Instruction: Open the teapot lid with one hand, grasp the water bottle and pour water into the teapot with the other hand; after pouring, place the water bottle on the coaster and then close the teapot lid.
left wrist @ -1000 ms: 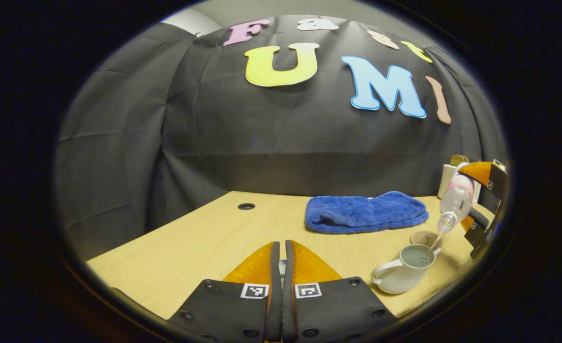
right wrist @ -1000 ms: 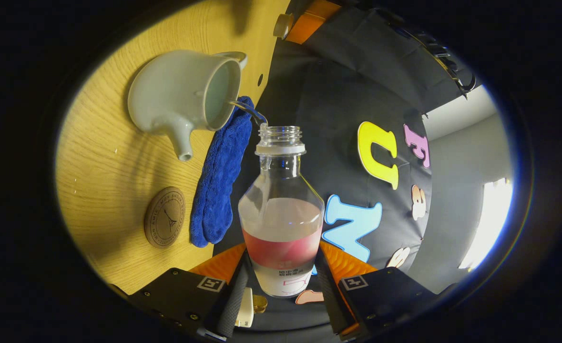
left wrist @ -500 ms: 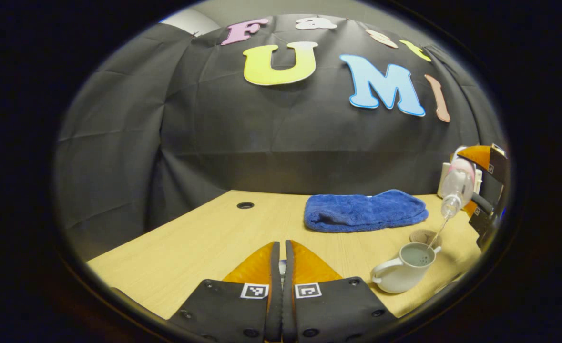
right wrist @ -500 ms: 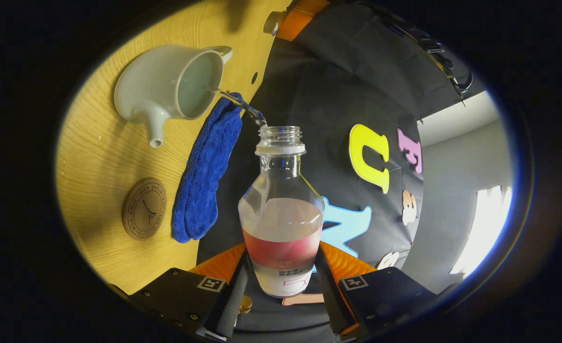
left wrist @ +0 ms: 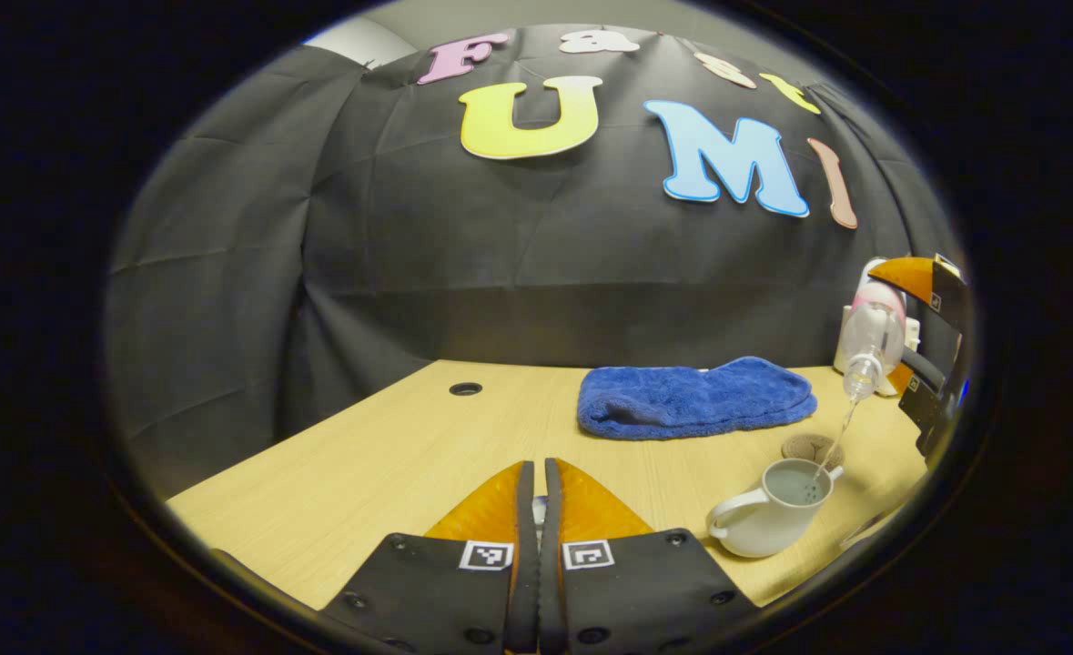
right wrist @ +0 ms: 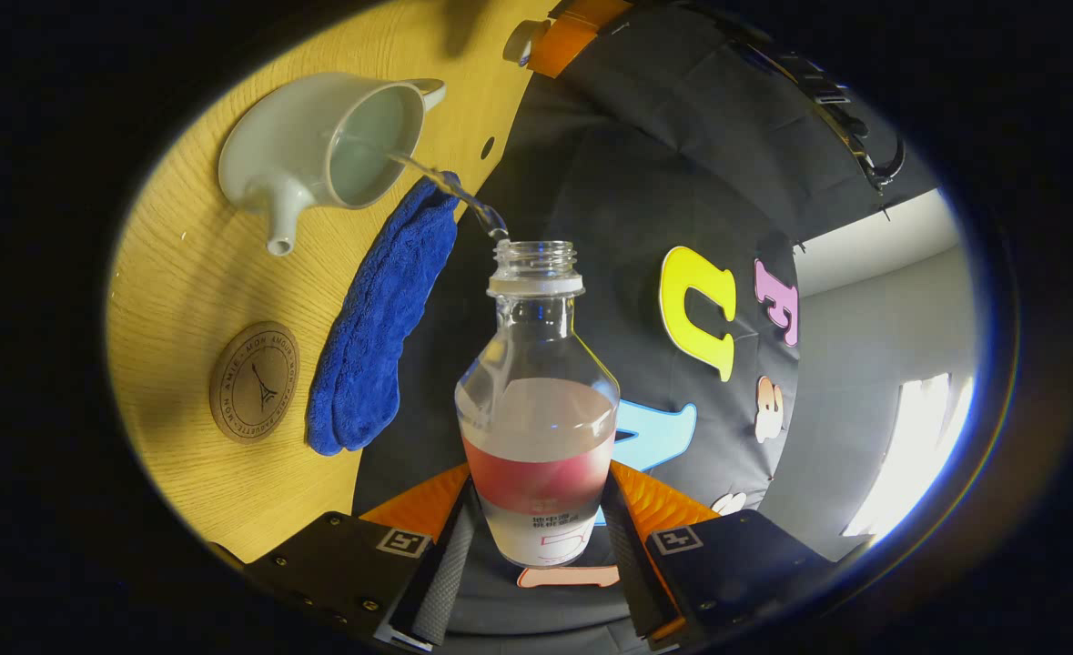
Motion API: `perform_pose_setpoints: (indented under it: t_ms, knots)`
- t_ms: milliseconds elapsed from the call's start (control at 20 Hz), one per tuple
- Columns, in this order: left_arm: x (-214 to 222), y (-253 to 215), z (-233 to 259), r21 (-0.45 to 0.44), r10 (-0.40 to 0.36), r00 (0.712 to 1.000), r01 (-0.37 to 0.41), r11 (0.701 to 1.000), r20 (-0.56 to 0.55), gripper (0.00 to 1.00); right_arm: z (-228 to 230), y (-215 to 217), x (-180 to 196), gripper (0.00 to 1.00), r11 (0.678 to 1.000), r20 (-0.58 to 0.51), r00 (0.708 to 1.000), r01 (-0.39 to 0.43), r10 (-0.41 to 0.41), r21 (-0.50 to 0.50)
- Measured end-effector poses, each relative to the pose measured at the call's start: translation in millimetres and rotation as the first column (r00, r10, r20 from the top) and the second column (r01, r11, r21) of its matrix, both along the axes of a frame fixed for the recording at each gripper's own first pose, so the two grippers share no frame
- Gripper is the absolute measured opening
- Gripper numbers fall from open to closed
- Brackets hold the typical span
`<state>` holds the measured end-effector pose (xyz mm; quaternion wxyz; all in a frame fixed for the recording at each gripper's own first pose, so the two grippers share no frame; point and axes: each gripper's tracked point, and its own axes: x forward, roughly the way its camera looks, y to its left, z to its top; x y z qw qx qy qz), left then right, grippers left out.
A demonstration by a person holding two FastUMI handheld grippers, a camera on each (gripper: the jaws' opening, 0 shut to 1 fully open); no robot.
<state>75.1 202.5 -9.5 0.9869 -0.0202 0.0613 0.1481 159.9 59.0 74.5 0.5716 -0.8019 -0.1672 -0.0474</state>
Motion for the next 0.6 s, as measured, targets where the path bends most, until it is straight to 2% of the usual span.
perform_pose_setpoints:
  t_ms: [600]
  knots:
    - [0.7, -1.7, -0.8, 0.008, -0.006, 1.000, 0.006, 1.000, -0.008, 0.07, 10.0, 7.4, 1.4, 0.72, 0.998, 0.029, 0.999, -0.022, 0.024, -0.064]
